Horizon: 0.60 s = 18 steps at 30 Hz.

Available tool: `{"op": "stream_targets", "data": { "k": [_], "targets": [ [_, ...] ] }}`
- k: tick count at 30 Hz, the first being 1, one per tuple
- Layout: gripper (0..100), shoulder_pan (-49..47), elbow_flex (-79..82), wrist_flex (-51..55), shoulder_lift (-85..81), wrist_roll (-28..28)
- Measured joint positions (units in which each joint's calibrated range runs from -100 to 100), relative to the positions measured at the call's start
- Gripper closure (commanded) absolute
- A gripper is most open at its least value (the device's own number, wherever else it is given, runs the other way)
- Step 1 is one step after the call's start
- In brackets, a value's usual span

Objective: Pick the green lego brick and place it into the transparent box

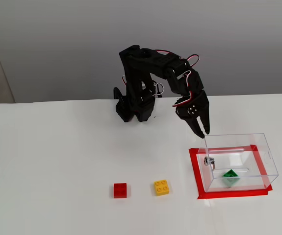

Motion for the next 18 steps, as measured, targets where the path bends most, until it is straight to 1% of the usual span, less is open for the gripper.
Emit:
{"op": "stream_targets", "data": {
  "k": [10, 14, 18],
  "targets": [
    [93, 10.58, 18.45, 0.0, -16.41, -0.05],
    [93, 13.46, 24.45, 0.0, -21.56, -0.05],
    [93, 18.91, 29.39, 0.0, -26.22, -0.05]
  ]
}}
